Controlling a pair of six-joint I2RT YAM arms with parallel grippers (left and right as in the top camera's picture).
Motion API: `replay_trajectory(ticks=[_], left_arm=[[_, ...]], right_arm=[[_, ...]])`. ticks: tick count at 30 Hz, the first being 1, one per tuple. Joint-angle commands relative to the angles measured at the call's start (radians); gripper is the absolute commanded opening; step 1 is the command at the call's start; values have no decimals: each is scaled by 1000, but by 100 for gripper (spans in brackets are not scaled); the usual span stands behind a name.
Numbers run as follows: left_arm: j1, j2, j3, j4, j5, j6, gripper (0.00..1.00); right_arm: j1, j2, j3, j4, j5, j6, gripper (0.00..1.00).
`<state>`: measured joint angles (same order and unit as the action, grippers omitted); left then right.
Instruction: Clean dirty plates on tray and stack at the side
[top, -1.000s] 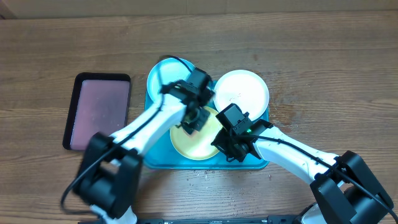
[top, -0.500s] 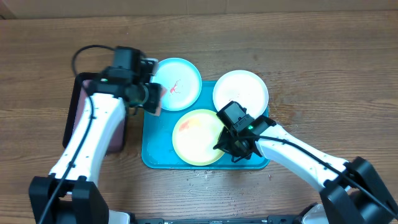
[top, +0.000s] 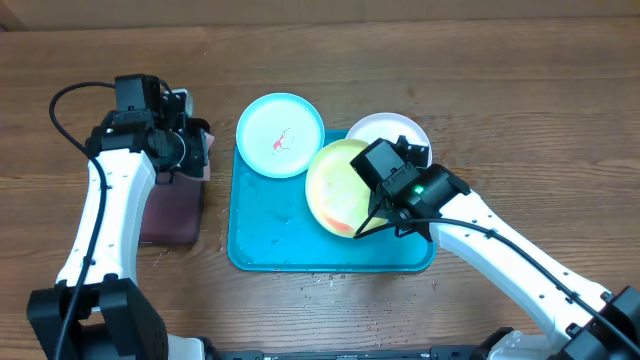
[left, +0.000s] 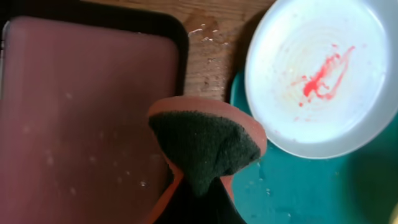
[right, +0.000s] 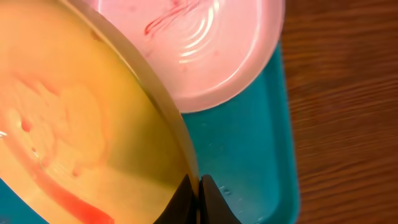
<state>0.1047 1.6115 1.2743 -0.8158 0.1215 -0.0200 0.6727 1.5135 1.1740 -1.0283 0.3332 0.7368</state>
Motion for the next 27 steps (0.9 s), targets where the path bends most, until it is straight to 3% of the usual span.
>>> replay_trajectory(ticks=[1, 13, 20, 27], left_arm=[[2, 45, 4, 8, -81, -6, 4], [2, 145, 4, 55, -182, -36, 4], [2, 169, 4, 58, -182, -36, 4], [2, 169, 4, 59, -184, -36, 4]], right_arm=[[14, -26, 51, -22, 178, -39, 4], [175, -26, 66, -20, 470, -94, 4], [304, -26, 66, 104, 600, -307, 4], [361, -26, 65, 164, 694, -349, 4]])
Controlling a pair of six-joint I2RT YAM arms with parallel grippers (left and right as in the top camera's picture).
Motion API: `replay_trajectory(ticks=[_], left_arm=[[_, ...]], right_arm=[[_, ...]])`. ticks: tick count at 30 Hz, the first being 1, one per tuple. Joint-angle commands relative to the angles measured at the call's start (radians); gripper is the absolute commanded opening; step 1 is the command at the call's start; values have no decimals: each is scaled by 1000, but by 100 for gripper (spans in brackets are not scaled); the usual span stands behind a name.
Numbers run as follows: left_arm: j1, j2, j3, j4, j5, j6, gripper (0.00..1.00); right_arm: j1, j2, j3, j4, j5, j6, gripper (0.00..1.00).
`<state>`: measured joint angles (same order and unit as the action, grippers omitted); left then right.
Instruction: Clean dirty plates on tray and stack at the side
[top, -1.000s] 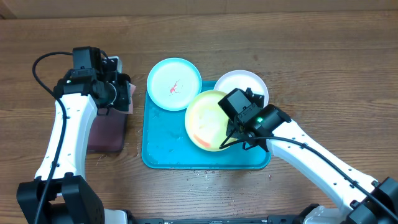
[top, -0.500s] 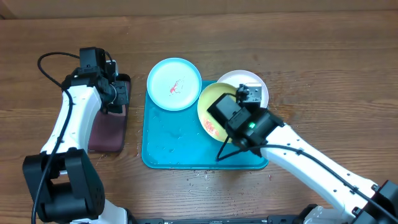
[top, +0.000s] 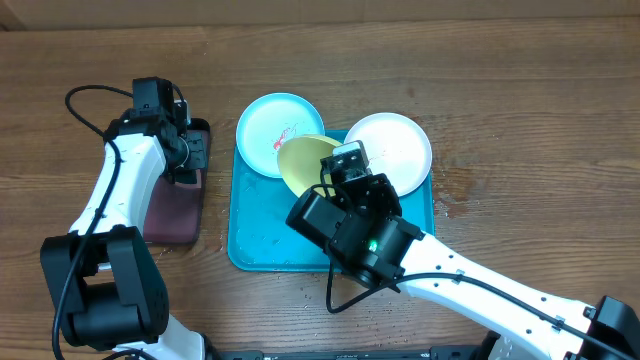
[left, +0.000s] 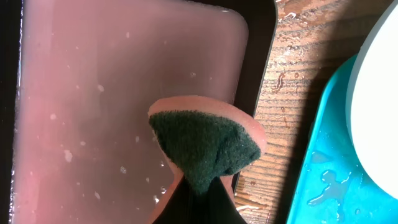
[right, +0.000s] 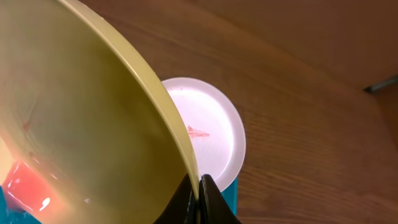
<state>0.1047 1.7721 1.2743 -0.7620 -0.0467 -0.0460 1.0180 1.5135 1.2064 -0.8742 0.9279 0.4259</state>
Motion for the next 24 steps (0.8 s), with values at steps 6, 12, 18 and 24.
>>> replay_trajectory(ticks=[6, 12, 18, 24], left_arm=[[2, 8, 4, 5, -16, -10, 4], [2, 8, 4, 5, -16, -10, 4], [2, 8, 4, 4, -16, -10, 4], [2, 8, 4, 4, -16, -10, 4]], right_arm=[[31, -26, 33, 14, 218, -42, 4], [33, -26, 33, 40, 250, -42, 4], [33, -26, 33, 56, 250, -42, 4], [33, -26, 33, 68, 242, -29, 4]])
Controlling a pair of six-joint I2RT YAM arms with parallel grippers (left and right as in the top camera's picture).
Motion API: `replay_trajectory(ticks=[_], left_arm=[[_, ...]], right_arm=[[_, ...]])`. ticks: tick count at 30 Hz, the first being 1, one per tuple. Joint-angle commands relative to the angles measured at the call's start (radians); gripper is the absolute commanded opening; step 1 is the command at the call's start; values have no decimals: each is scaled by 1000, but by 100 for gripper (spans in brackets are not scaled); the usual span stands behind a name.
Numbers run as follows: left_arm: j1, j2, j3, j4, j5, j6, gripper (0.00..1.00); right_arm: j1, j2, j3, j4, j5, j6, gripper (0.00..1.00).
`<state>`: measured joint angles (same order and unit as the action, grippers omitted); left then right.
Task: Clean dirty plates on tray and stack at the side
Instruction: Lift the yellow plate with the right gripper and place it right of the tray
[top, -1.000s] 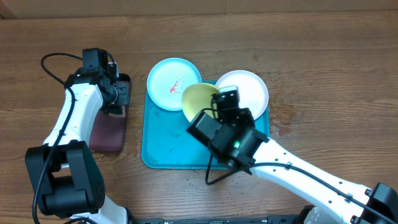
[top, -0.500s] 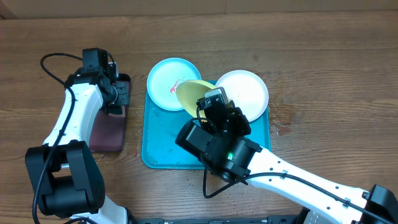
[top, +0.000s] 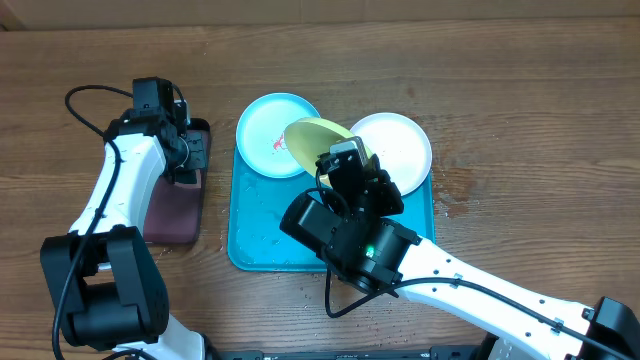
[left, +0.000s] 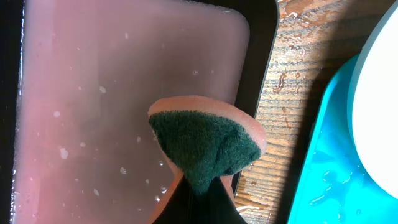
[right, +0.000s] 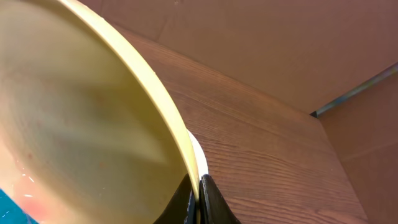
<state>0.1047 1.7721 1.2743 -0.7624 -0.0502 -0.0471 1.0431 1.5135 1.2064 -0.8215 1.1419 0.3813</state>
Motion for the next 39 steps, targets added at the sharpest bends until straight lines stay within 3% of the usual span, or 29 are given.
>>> replay_trajectory(ticks=[1, 5, 12, 17, 26, 35, 39], left_arm=[[2, 8, 4, 4, -12, -9, 4], [2, 8, 4, 4, -12, -9, 4], [2, 8, 4, 3, -12, -9, 4], [2, 8, 4, 3, -9, -9, 4], [2, 8, 4, 4, -9, -9, 4], [2, 8, 4, 3, -9, -10, 4], [2, 8, 4, 3, -9, -10, 4]], right_arm=[[4, -26, 33, 24, 13, 15, 4], [-34, -26, 33, 58, -91, 16, 4], [-183, -26, 33, 57, -334, 198, 4], [-425, -26, 33, 41, -649, 303, 4], [-933, -25, 21, -13, -1122, 334, 4], [-1267, -19, -125, -10, -1204, 334, 4], [-1330, -9, -195, 31, -1205, 333, 4]])
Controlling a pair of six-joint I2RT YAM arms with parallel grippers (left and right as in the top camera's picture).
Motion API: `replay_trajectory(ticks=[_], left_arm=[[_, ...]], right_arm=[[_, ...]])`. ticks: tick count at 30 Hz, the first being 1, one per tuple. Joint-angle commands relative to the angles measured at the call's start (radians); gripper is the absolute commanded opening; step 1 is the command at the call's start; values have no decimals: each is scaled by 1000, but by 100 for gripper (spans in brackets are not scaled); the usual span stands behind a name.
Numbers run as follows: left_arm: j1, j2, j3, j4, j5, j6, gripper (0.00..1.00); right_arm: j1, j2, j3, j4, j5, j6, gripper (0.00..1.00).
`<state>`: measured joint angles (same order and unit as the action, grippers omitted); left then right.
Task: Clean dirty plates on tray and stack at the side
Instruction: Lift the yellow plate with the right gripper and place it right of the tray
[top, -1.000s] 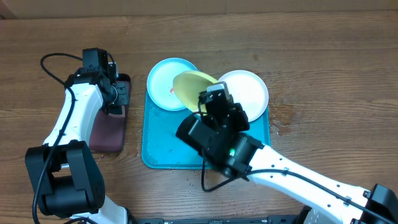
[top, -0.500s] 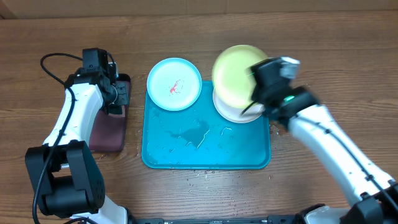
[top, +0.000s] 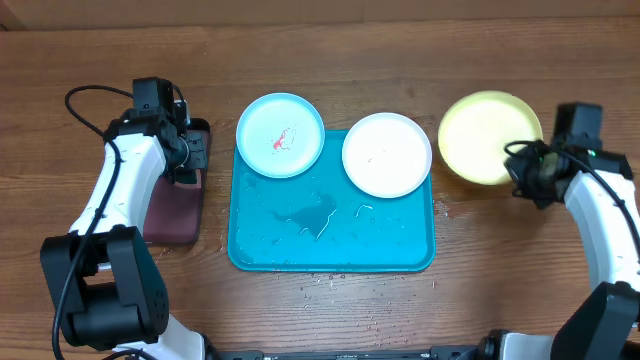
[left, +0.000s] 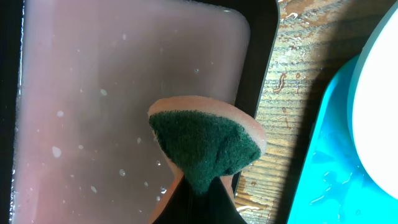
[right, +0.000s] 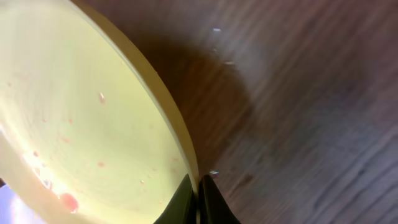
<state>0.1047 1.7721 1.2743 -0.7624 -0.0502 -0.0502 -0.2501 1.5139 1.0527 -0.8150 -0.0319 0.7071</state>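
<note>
A yellow plate (top: 488, 148) lies on the wood to the right of the teal tray (top: 260, 250); my right gripper (right: 198, 185) is shut on its rim, and a few red specks show on it in the right wrist view. A white plate (top: 387, 153) sits on the tray's back right. A pale blue plate (top: 280, 133) with a red smear overlaps the tray's back left corner. My left gripper (left: 198, 190) is shut on an orange sponge with a green pad (left: 205, 144), over the dark basin of pinkish water (left: 124, 106).
The basin (top: 170, 215) stands left of the tray, under the left arm. Water puddles and droplets (top: 315, 215) lie on the tray's middle. Wet spots mark the wood between basin and tray (left: 283, 81). A cable loops behind the left arm.
My right gripper, still shut on the yellow plate, has gone from above the tray's back to the table right of the tray, where the plate now lies flat. The left arm is unchanged.
The yellow plate was tilted on the tray in my right gripper, leaning over the white plate, while the left gripper held the sponge near the blue plate. The sponge then moved over the basin and stayed. The yellow plate was lifted high, and now rests right of the tray.
</note>
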Motion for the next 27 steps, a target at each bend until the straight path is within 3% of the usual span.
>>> replay_trajectory(ticks=[1, 8, 21, 27], left_arm=[[2, 8, 4, 3, -9, -6, 4], [2, 8, 4, 3, -9, -6, 4], [2, 8, 4, 3, -9, -6, 4], [2, 8, 4, 3, -9, -6, 4]], right_arm=[[-43, -9, -53, 35, -31, 7, 4], [-48, -9, -78, 74, -30, 3, 4], [-43, -9, -78, 82, -76, -6, 18], [23, -9, -77, 151, -295, -226, 29]])
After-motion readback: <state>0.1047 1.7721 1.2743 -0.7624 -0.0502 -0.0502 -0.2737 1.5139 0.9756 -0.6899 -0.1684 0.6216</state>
